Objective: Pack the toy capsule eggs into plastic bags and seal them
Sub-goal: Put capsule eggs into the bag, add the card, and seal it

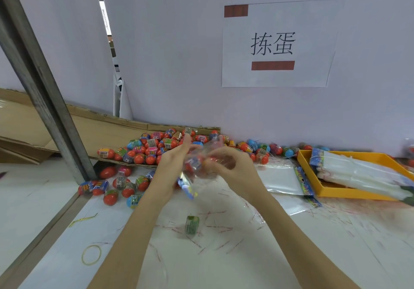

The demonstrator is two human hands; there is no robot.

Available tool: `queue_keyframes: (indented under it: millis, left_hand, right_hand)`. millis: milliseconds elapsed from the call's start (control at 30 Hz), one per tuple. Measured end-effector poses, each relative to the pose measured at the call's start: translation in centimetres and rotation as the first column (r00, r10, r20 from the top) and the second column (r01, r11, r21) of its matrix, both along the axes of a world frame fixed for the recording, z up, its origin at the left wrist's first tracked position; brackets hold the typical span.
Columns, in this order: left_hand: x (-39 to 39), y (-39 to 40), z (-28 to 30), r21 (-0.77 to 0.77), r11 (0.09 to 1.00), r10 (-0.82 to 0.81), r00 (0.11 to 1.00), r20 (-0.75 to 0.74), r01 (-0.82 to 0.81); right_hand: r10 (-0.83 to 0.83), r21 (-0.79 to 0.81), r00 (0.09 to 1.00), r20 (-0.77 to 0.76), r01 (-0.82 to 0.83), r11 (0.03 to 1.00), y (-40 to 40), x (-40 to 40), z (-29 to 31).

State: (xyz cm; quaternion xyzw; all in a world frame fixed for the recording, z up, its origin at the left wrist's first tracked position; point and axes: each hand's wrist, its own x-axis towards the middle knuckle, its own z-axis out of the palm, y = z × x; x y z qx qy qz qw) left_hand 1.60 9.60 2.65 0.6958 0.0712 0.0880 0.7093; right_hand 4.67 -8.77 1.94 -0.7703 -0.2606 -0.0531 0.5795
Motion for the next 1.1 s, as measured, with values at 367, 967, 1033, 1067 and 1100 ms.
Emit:
queue_keyframes:
  millis: [367,967,1033,1067,1100]
  left_hand:
    - [-0.2,-1.4,0.0,-0.532,0.843,-0.099,0.995,0.0,0.084]
    - [-0.5,-0.5,-0.2,-0.357,0.924,-0.142,0.99,0.018,0.139]
    - [-0.4,-0.2,0.1,-0.222,0.97,-0.083,0.994,0.076,0.098]
    - [-0.4,0.0,0.2,-0.168,0.983,-0.047,0.992,0.119,0.067]
    - [-0.3,0.3,0.3,-0.11,0.994,-0.012,0.987,0.161,0.03]
  right_hand:
    - [-0.075,0.322,0.992,-0.101,0.104,0.941,0.4,0.0,-0.7]
    - [-0.032,0.091,0.979,0.203,0.014,0.996,1.4,-1.4,0.0]
    - [-0.06,0.073,0.973,0.222,0.045,0.996,1.1,-1.3,0.2]
    - [-0.092,0.052,0.965,0.247,0.081,0.995,0.9,-1.2,0.3]
    - [-0.124,0.013,0.948,0.292,0.126,0.992,0.7,-1.1,0.3]
